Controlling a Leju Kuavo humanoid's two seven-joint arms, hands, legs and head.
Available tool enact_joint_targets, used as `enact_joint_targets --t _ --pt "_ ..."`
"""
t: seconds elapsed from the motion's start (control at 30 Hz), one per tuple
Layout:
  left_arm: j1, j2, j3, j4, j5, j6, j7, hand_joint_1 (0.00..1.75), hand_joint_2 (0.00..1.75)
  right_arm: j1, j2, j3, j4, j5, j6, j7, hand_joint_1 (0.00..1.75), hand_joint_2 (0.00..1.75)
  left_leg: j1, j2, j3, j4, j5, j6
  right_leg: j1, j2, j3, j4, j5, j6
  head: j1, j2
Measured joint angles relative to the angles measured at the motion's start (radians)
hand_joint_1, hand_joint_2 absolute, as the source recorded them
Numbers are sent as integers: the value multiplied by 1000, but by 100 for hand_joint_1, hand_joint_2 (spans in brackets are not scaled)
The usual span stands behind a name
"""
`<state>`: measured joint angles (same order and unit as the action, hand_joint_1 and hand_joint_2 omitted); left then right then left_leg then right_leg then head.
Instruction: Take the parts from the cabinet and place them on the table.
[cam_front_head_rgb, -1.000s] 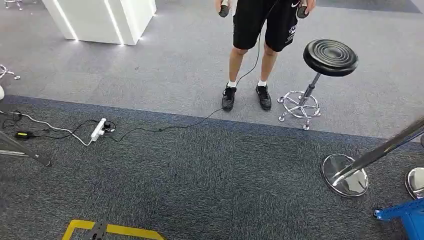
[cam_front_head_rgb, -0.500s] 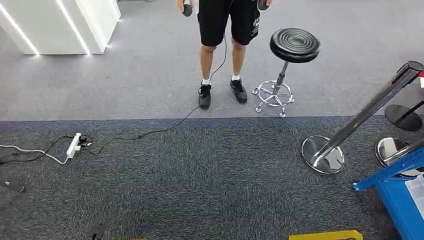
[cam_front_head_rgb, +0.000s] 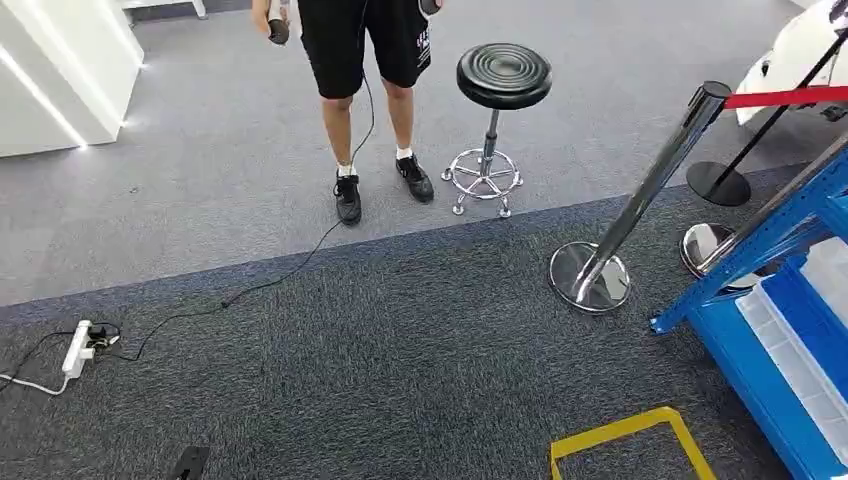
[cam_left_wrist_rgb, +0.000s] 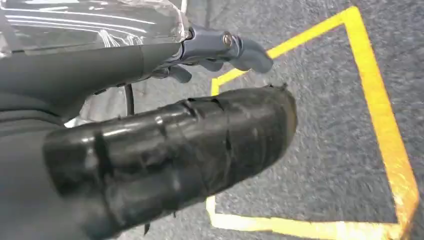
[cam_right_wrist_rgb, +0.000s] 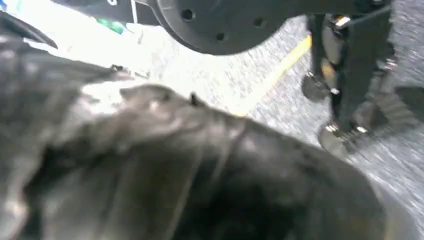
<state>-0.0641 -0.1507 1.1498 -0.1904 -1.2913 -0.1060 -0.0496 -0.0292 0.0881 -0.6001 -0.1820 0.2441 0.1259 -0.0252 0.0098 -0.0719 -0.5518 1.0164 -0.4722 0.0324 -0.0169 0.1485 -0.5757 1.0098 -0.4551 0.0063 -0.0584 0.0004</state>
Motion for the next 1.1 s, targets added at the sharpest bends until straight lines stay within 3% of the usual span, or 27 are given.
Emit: enact_joint_targets --t 0.03,0.07,0.1,0.17,0.2,0.23,0.27,0.33,0.37,0.4,0.43,0.53,0.57,0.6,0.63,0.7,0.73,0.77,0.83,0.87,0.9,0.97,1.03,1.07,1.1 --pt "-1 -1 0 0 0 0 0 0 0 2 -1 0 0 0 0 0 0 0 9 14 8 -19 8 7 7 5 0 -3 1 7 0 0" --pt "-1 -2 0 0 0 0 0 0 0 2 -1 0 0 0 0 0 0 0 11 32 18 -34 14 11 10 -64 -2 13 -11 7 0 0" --pt "2 -2 0 0 0 0 0 0 0 0 -1 0 0 0 0 1 0 0 10 47 23 -41 16 16 12 -111 -28 59 -44 10 4 0" --pt "6 -2 0 0 0 -1 -2 0 0 -5 -1 0 0 0 0 1 0 0 7 78 24 -41 14 19 6 -134 -106 205 -110 17 3 0" --pt "5 -2 0 0 0 -3 -5 0 0 -5 -1 0 0 1 0 1 0 0 7 93 24 -41 11 18 2 -137 -141 268 -126 22 2 0" --pt "4 -2 0 0 0 -3 -7 0 0 -4 -1 0 0 4 1 0 0 0 7 108 26 -41 8 18 -4 -139 -156 290 -119 27 3 0" --pt "3 -2 0 0 1 -6 -8 0 0 -3 -1 0 0 6 2 -1 0 0 8 120 29 -40 5 15 -9 -143 -144 263 -90 32 2 0" --pt "2 -2 0 0 5 -11 -9 0 0 -1 -2 0 0 9 2 -1 0 0 12 141 38 -36 -5 7 -16 -163 -64 107 -3 37 3 0" --pt "2 -3 0 0 6 -15 -9 0 0 -1 -2 0 0 11 2 -1 0 0 12 150 43 -30 -13 -2 -16 -201 -16 19 27 37 3 0" --pt "2 -3 0 0 11 -16 -9 0 0 -4 -2 0 0 13 2 -1 0 0 5 156 42 -26 -20 -12 -1 -224 -12 7 11 33 5 0" --pt "1 -2 0 0 14 -16 -8 0 0 -5 -2 0 0 13 2 -2 0 0 4 163 42 -23 -25 -20 -3 -204 -14 7 14 20 0 0" --pt "-8 -7 0 0 19 -25 2 0 0 -2 -2 0 0 14 1 -2 0 0 8 189 60 -25 -33 -37 1 -176 -17 8 9 -1 -4 0" --pt "-9 -8 0 0 21 -27 5 0 0 -2 -2 -1 0 14 1 -2 0 0 15 159 55 -12 -47 -42 -4 -166 -11 3 12 -9 -6 0" --pt "-9 -8 0 0 23 -29 8 0 0 -4 0 -1 0 14 1 0 0 0 15 118 40 26 -74 -42 -3 -159 -10 1 13 -15 -8 0" --pt "-6 -9 0 0 24 -29 9 0 0 -7 0 -1 0 14 1 0 0 0 15 96 4 99 -115 -40 -2 -152 -12 2 12 -23 -11 0" --pt "0 -8 0 0 24 -29 11 0 0 -7 -1 -3 0 13 2 0 0 0 12 80 -82 264 -181 -40 3 -128 -12 3 10 -28 -13 0" --pt "3 -8 0 0 24 -29 12 0 0 -6 -1 -5 0 11 3 0 0 0 12 80 -107 303 -179 -38 6 -114 -11 5 9 -29 -13 0" --pt "4 -9 0 1 24 -30 13 0 0 -6 -2 -7 0 9 8 0 0 0 12 78 -108 291 -153 -34 9 -100 -9 7 8 -31 -13 0" --pt "4 -10 0 1 22 -32 14 0 0 -5 -3 -13 0 3 18 3 0 0 11 68 -58 156 -56 -21 13 -71 -5 11 4 -31 -12 0" --pt "4 -9 0 1 21 -33 16 0 0 -6 -3 -15 0 2 20 6 0 0 8 38 -25 73 -10 -13 13 -59 -4 14 2 -29 -12 0" --pt "6 -6 0 1 18 -33 18 0 0 -6 -2 -19 1 -4 23 7 0 0 8 -24 -9 25 -7 -2 15 -49 -7 18 0 -25 -10 0" --pt "3 -7 0 2 13 -35 18 0 0 -3 -6 -23 1 -11 33 10 0 0 5 -8 2 9 -9 -6 8 -26 -15 19 2 -13 -11 0" --pt "-1 -7 0 2 11 -36 18 0 0 6 -11 -29 1 -15 36 14 0 0 3 11 5 1 -5 -1 5 -3 -19 9 9 3 -12 0" --pt "-1 -11 0 2 11 -37 18 0 0 6 -18 -31 1 -17 36 15 0 0 15 26 12 -18 5 4 9 -17 -16 14 5 6 -10 0" --pt "-1 -10 0 2 11 -38 18 0 0 6 -17 -31 1 -18 37 16 0 0 14 40 17 -25 7 11 14 -79 -24 36 -15 10 -8 0"
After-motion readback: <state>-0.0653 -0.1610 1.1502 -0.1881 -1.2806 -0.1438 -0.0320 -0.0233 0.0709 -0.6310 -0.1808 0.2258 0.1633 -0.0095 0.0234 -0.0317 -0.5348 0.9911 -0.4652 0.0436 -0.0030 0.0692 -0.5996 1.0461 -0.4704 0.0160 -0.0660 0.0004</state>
